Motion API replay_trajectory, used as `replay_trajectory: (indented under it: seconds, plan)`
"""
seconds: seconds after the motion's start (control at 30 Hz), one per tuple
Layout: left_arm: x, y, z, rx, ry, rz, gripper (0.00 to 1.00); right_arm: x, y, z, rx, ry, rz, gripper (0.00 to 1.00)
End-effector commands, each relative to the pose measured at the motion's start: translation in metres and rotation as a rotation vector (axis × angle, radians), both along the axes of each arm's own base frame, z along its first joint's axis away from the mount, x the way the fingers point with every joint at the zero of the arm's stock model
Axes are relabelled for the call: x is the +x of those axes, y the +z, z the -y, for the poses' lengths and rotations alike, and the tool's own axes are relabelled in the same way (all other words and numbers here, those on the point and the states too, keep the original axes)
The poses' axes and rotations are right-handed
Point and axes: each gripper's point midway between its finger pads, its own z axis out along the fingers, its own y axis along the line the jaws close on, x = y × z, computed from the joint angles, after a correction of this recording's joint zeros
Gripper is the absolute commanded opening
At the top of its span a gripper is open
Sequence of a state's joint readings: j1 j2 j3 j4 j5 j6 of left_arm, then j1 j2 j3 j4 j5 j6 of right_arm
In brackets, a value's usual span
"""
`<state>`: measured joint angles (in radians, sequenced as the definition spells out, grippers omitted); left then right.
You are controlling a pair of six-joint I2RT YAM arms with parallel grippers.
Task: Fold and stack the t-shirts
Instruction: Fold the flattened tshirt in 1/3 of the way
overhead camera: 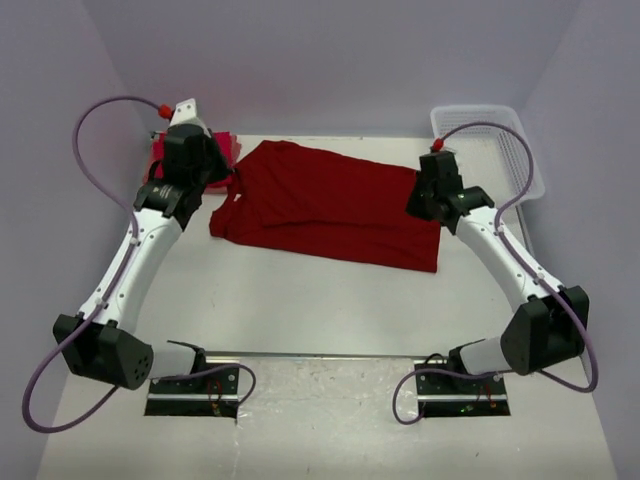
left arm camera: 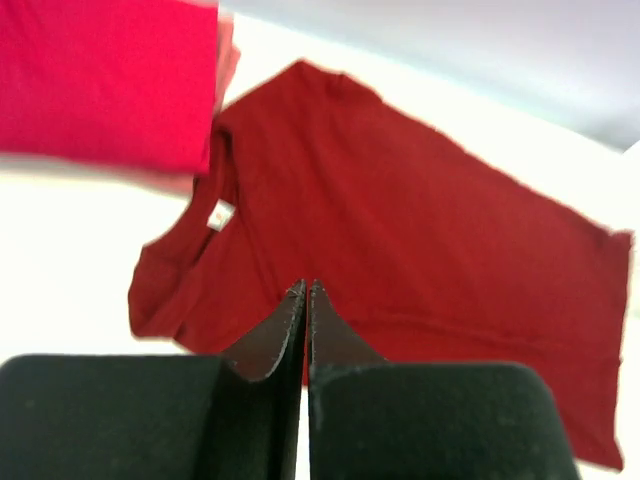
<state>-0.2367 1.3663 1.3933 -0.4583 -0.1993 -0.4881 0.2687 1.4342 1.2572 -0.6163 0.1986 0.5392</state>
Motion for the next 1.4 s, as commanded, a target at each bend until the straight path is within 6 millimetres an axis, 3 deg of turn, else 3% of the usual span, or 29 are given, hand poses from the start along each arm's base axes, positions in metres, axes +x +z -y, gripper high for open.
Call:
replay_trajectory:
  seconds: [0.0,0.03,0.13,0.23,0.4,0.5,0.7,0.77,1.0,1.13,1.27,1.37]
  plan:
    - [-0.010,-0.088,0.013,-0.027,-0.082,-0.207,0.00,-0.007,-0.015,-0.036,0.049,0.139,-0.015,0.00]
    - [-0.013,-0.097,0.021,-0.040,-0.129,-0.236,0.00,-0.008,-0.025,-0.049,0.087,0.199,-0.059,0.00]
    - [-0.013,-0.112,0.038,-0.062,-0.214,-0.297,0.00,-0.008,-0.028,-0.074,0.153,0.276,-0.078,0.00]
    - [-0.016,-0.131,0.032,-0.039,-0.179,-0.366,0.00,-0.011,-0.041,-0.093,0.166,0.324,-0.126,0.00]
    - [-0.015,-0.159,0.010,0.049,-0.088,-0.438,0.00,-0.010,-0.077,-0.092,0.102,0.322,-0.243,0.00]
    - [-0.012,-0.169,-0.002,0.108,-0.042,-0.466,0.00,-0.010,-0.086,-0.093,0.099,0.320,-0.254,0.00]
    - [-0.013,-0.195,-0.036,0.276,0.115,-0.590,0.00,-0.006,-0.095,-0.075,0.011,0.231,-0.288,0.00]
    - [-0.011,-0.201,-0.039,0.290,0.136,-0.600,0.00,-0.002,-0.098,-0.065,-0.034,0.196,-0.289,0.00]
    - [0.003,-0.222,-0.043,0.344,0.159,-0.674,0.00,-0.005,-0.103,-0.061,-0.042,0.181,-0.295,0.00]
    - [-0.008,-0.254,-0.059,0.416,0.210,-0.778,0.00,-0.003,-0.112,-0.051,-0.077,0.156,-0.322,0.00]
    - [-0.031,-0.290,-0.069,0.329,0.233,-0.931,0.00,-0.002,-0.117,-0.050,-0.068,0.157,-0.341,0.00]
    - [-0.047,-0.299,-0.076,0.257,0.254,-0.982,0.00,-0.001,-0.124,-0.050,-0.072,0.154,-0.358,0.00]
